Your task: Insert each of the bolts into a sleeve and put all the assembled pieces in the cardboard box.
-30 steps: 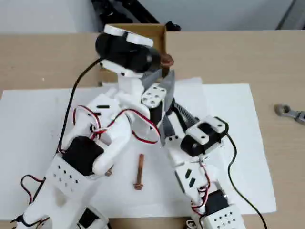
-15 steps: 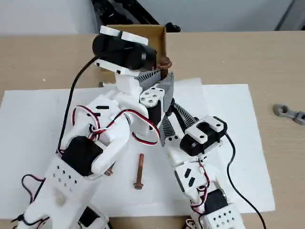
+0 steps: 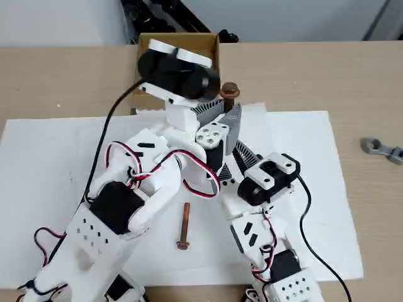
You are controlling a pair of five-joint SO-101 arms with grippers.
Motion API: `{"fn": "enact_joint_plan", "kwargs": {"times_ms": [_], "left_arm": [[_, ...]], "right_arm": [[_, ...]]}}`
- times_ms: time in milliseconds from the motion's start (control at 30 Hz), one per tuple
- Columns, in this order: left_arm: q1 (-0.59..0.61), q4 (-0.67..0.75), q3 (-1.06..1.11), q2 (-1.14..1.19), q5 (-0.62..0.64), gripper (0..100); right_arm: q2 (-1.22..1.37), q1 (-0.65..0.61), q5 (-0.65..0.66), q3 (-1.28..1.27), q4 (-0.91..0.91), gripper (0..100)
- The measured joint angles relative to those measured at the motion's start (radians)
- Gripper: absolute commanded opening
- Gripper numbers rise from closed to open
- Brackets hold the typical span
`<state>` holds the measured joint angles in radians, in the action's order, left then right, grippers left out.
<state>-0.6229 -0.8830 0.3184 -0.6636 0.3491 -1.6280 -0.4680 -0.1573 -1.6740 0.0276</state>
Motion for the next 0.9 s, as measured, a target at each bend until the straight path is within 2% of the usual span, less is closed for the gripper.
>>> {"fn": "enact_joint_plan", "kwargs": {"times_ms": [567, 900], "left_arm": [[0.023, -0.002, 0.017, 0.000, -0.037, 0], [0.021, 0.068, 0.074, 0.000, -0.038, 0]], "right_arm": [[0.000, 0.000, 0.000, 0.000, 0.000, 0.5], [0.000, 0.000, 0.000, 0.000, 0.000, 0.5]]}}
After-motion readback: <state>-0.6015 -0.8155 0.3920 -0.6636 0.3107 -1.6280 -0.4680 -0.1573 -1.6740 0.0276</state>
